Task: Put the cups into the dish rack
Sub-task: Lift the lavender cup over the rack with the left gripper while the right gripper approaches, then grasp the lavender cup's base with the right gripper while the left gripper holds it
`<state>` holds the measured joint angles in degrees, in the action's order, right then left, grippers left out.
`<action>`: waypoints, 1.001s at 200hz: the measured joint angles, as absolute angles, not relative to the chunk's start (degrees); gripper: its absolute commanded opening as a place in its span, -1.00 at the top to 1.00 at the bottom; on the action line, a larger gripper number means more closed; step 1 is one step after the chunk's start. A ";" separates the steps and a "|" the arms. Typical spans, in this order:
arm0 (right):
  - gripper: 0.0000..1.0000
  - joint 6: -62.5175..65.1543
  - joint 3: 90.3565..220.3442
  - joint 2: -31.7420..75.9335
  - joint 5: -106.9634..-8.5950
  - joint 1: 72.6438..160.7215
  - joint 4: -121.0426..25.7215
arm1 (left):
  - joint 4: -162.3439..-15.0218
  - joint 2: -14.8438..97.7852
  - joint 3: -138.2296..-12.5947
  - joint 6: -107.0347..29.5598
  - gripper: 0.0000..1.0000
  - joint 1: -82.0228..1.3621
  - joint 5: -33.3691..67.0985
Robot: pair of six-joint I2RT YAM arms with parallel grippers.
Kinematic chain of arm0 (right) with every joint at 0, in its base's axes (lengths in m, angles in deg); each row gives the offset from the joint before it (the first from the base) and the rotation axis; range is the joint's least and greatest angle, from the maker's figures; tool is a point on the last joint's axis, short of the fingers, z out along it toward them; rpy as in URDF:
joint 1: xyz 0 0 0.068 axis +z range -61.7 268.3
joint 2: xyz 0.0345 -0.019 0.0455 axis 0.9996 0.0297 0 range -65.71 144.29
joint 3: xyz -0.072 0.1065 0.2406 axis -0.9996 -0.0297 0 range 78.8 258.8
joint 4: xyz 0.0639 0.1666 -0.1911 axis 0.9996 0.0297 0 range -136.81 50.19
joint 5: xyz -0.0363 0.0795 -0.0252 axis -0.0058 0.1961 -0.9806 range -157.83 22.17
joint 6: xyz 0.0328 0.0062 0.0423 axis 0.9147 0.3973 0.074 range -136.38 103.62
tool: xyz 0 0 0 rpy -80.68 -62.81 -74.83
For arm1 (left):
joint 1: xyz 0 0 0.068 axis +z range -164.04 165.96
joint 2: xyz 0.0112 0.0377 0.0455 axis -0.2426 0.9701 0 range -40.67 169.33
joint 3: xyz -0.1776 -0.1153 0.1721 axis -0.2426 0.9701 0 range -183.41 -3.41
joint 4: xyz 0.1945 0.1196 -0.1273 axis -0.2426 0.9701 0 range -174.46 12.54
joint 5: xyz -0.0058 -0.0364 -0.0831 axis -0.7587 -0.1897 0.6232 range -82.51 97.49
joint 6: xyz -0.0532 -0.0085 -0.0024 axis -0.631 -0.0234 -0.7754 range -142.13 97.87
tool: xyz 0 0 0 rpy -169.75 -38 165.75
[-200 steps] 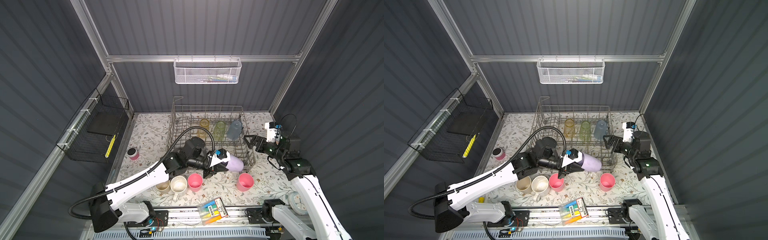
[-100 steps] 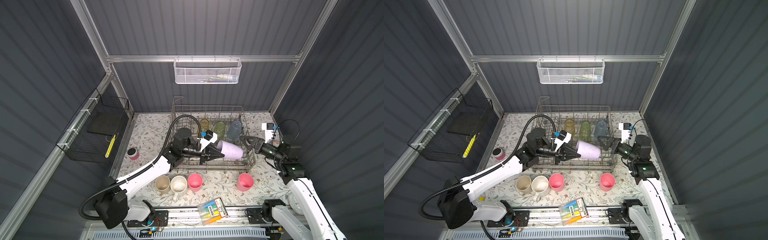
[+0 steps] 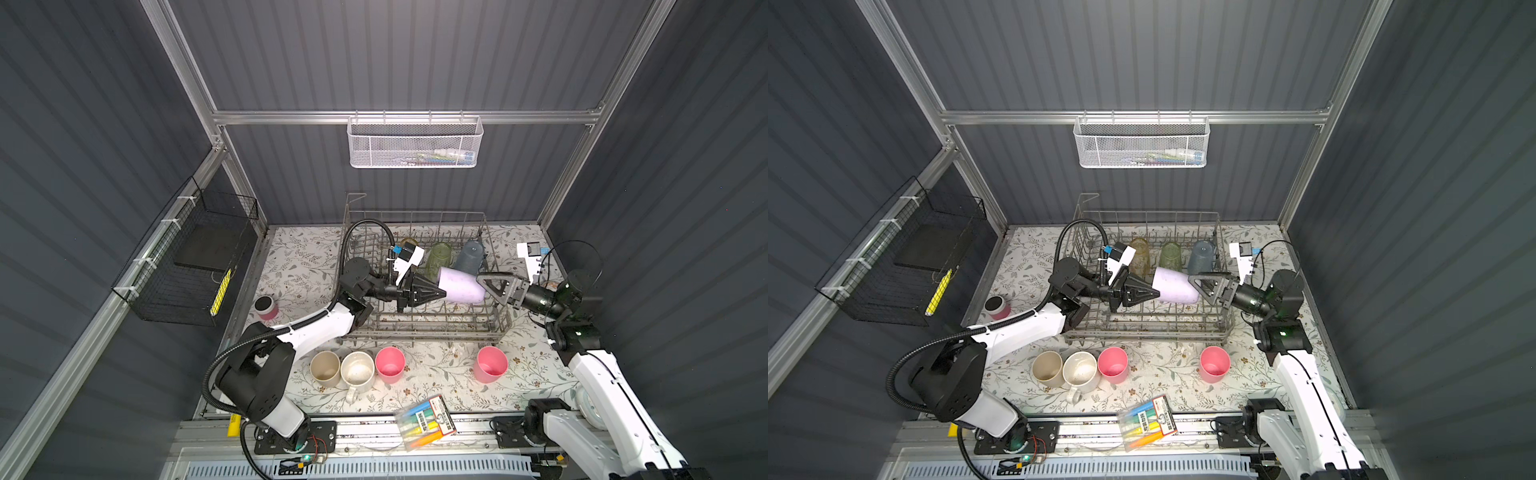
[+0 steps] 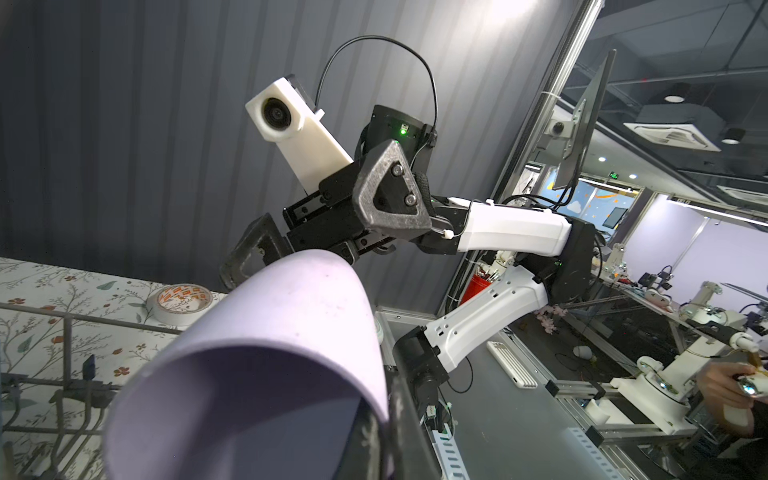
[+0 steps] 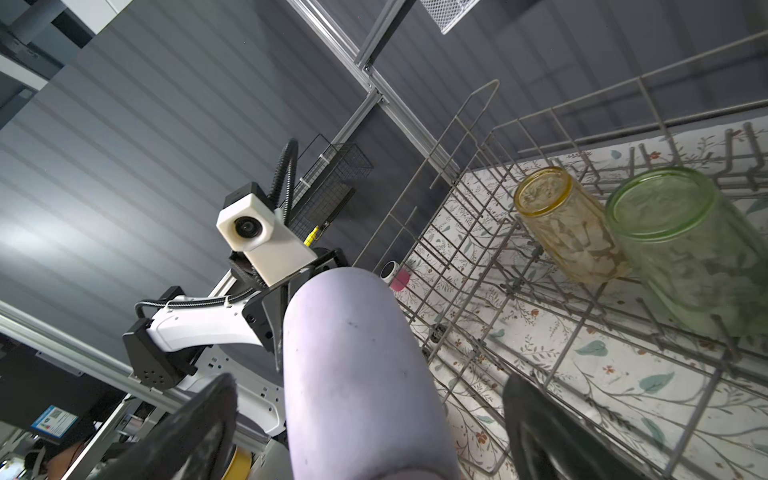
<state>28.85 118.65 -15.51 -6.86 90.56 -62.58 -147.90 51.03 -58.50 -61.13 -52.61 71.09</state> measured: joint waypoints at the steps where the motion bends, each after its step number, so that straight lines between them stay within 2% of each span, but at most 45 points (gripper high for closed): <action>1: -0.98 28.85 118.65 -15.49 -6.82 90.58 -62.60 | -148.17 51.18 -58.50 -61.40 1.00 -52.61 71.15; 27: -0.98 28.83 118.68 -15.12 -5.81 92.55 -62.65 | -151.40 52.21 -58.52 -64.50 1.00 -52.61 71.79; 108: -0.78 25.57 120.03 -11.80 -5.62 98.26 -60.07 | -151.27 52.08 -58.52 -64.37 1.00 -52.61 72.55; 170: -0.47 23.65 121.06 -9.89 -6.14 99.83 -58.73 | -151.36 51.90 -58.52 -64.35 1.00 -52.56 73.45; 200: -0.24 23.15 121.41 -9.70 -6.18 100.14 -58.76 | -151.03 51.55 -58.52 -63.89 1.00 -52.50 73.77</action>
